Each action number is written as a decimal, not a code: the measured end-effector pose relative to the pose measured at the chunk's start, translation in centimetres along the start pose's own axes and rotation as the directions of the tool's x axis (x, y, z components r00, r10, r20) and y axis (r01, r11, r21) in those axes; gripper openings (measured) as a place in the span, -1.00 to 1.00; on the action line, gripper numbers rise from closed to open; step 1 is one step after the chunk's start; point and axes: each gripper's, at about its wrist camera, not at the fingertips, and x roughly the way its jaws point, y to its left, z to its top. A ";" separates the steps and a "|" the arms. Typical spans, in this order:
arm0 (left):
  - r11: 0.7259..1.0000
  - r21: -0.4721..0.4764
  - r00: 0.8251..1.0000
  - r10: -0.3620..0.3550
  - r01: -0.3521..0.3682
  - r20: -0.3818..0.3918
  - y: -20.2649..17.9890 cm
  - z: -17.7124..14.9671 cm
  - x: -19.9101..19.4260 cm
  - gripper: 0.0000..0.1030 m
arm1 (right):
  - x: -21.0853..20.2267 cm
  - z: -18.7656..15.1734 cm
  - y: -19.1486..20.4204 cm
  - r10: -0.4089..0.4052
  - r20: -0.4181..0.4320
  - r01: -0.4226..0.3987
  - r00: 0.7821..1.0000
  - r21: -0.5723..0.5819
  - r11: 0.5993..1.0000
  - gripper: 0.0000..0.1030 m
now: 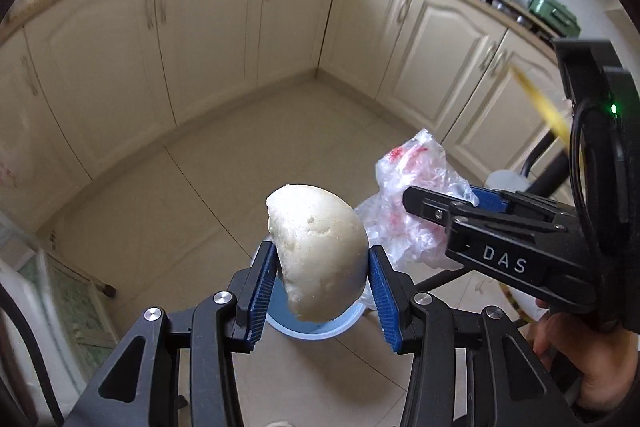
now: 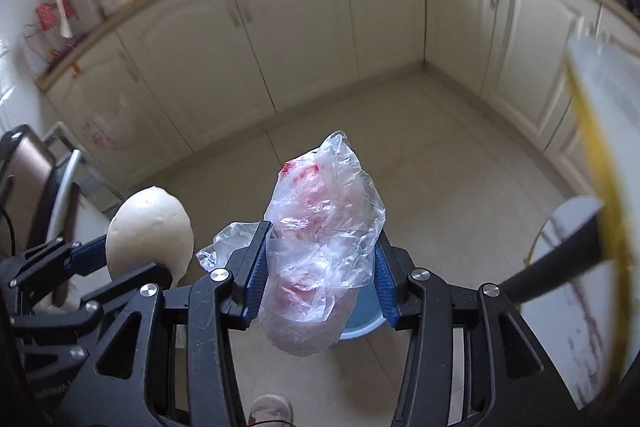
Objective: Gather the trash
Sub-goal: 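Carry the bun and plastic bag over the blue bucket and open both grippers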
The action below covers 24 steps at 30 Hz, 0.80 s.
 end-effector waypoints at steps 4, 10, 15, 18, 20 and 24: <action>0.999 -0.023 0.994 -0.037 0.035 -0.099 1.4 0.2 5.9 -0.18 | 6.7 0.2 -1.7 -0.008 -0.099 0.012 0.995 0.038 0.999 -0.13; 0.998 -0.048 0.980 -0.047 0.038 -0.196 2.0 1.9 11.4 -0.15 | 12.8 -0.1 -3.9 0.003 -0.197 0.015 0.980 0.092 0.996 -0.03; 0.998 -0.056 0.973 -0.052 0.041 -0.223 1.8 4.3 13.2 0.12 | 14.2 -0.2 -5.3 0.016 -0.213 0.004 0.977 0.092 0.996 0.10; 0.998 -0.064 0.976 -0.032 0.018 -0.217 2.4 5.5 12.5 0.15 | 14.1 0.2 -4.9 0.013 -0.205 0.005 0.979 0.088 0.996 0.32; 0.997 -0.075 0.978 -0.015 -0.001 -0.210 3.6 5.5 11.9 0.16 | 13.4 0.2 -4.5 0.012 -0.197 0.004 0.980 0.079 0.997 0.32; 0.994 -0.062 0.983 0.082 -0.093 -0.164 2.1 5.9 9.4 0.17 | 11.2 0.6 -2.8 -0.007 -0.159 0.017 0.987 0.060 0.998 0.37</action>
